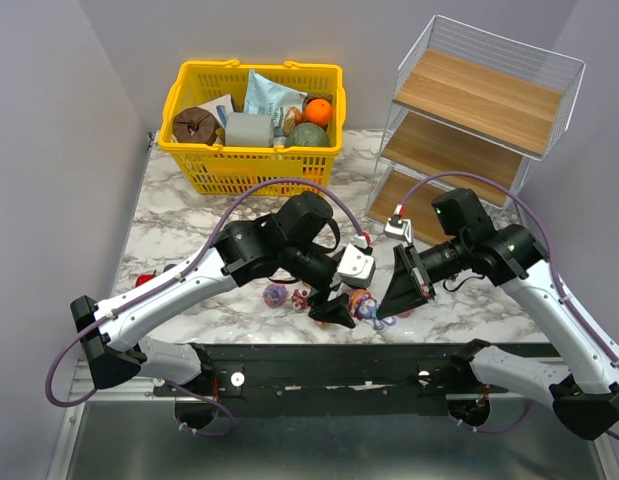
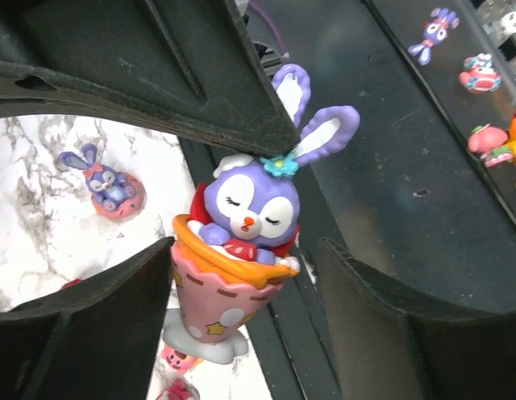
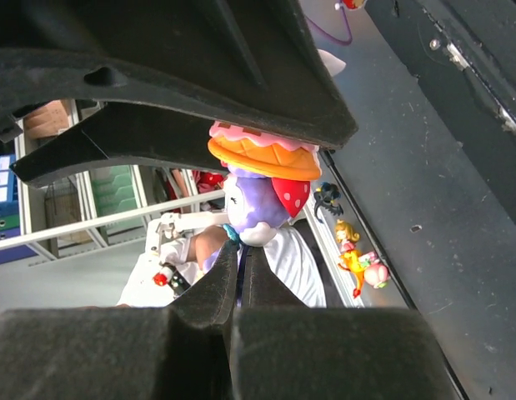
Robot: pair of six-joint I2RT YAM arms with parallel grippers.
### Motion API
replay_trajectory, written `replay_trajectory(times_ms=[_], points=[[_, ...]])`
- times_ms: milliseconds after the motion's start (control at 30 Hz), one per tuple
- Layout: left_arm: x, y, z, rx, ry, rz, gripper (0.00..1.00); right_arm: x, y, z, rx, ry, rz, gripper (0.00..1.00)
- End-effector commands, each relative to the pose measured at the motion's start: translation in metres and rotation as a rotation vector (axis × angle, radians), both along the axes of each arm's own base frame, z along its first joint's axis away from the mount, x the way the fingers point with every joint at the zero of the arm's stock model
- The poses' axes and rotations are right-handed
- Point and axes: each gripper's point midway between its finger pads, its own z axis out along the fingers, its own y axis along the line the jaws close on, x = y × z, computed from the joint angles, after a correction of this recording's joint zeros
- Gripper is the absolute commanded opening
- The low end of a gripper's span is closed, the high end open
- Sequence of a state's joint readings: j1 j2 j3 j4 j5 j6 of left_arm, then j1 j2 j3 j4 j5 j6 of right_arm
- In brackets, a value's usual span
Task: Place and organize the plastic toys onto the shelf
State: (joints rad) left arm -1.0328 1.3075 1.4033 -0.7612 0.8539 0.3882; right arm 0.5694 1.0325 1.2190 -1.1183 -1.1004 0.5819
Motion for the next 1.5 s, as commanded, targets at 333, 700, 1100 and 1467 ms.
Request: replay_trajectory(times_ms=[333,700,1100,1467], points=[[0.012,-0.008,-0.019,0.064,0.014,0.120,0.00,0.020,0.007,0.010,0.000,-0.066,-0.129,0.49],[0.115,-0.014,0.043,-0.443,0.023,0.855,0.00,0.119,-0.022,0.005,-0.084,-0.526,-0.705,0.83],[0.197,0.003,0.046,-0.579,-0.040,1.353,0.00,0.191,-0.042,0.049,-0.212,-1.021,-0.848,0.50],[0.208,-0.002,0.039,-0.570,-0.070,1.405,0.00,0.225,-0.033,0.068,-0.309,-1.177,-0.861,0.50]])
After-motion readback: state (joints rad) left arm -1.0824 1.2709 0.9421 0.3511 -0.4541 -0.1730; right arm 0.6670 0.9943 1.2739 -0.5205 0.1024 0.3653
